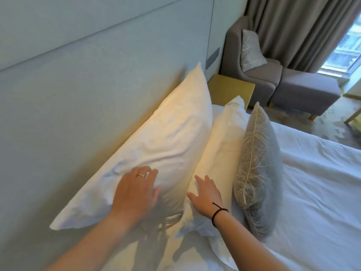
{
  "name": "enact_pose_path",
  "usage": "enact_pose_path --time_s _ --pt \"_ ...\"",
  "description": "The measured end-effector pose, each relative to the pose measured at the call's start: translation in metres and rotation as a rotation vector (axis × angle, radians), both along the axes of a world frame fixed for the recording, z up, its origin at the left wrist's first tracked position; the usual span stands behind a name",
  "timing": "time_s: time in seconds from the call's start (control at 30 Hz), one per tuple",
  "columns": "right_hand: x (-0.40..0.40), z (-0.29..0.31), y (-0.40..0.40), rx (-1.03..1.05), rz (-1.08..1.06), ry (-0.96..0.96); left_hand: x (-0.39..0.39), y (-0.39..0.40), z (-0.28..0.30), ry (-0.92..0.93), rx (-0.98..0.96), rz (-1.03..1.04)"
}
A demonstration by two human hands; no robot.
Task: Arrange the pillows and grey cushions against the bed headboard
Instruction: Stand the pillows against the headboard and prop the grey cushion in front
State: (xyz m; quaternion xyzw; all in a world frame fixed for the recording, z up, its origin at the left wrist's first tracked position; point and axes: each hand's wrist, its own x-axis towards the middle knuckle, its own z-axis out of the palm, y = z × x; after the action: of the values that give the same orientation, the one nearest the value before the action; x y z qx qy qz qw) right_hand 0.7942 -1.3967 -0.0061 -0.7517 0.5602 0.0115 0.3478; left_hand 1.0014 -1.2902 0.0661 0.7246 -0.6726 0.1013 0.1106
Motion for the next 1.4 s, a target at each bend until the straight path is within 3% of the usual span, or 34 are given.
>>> enact_pose_path --time_s 0.13,0.2,0.27,0.37,0.53,0.67,0.8,0.97,1.17,1.4 --pt "-0.030 -0.016 0.020 0.149 0.019 -0.028 -0.085 -0.026 -0.060 0.512 0.620 0.170" --pt "-0.037 -0.014 0.025 0.169 0.081 -0.014 -0.104 -0.034 -0.081 0.785 0.705 0.235" --pt "-0.037 -0.003 0.020 0.166 0.185 0.020 -0.116 -0.036 -0.090 0.908 0.665 0.228" --pt "-0.030 0.026 -0.009 0.036 0.350 0.077 -0.123 -0.036 -0.101 0.831 0.643 0.223" --pt "-0.016 0.060 -0.109 -0.270 0.589 0.359 -0.110 -0.036 -0.117 0.958 0.529 0.372" --pt "-0.012 0.050 -0.183 -0.314 0.812 0.720 -0.104 -0.037 -0.122 1.032 0.434 0.379" --pt "-0.003 0.028 -0.222 -0.334 1.091 0.981 -0.096 -0.032 -0.120 0.925 0.466 0.422" --pt "0.009 -0.005 -0.238 -0.442 1.152 0.931 -0.104 -0.032 -0.121 0.690 0.555 0.393" --pt "0.023 -0.015 -0.240 -0.333 1.050 0.971 -0.126 -0.043 -0.122 0.696 0.558 0.285" --pt "-0.014 0.030 -0.246 -0.459 0.966 0.832 -0.139 -0.044 -0.074 0.658 0.395 0.138"
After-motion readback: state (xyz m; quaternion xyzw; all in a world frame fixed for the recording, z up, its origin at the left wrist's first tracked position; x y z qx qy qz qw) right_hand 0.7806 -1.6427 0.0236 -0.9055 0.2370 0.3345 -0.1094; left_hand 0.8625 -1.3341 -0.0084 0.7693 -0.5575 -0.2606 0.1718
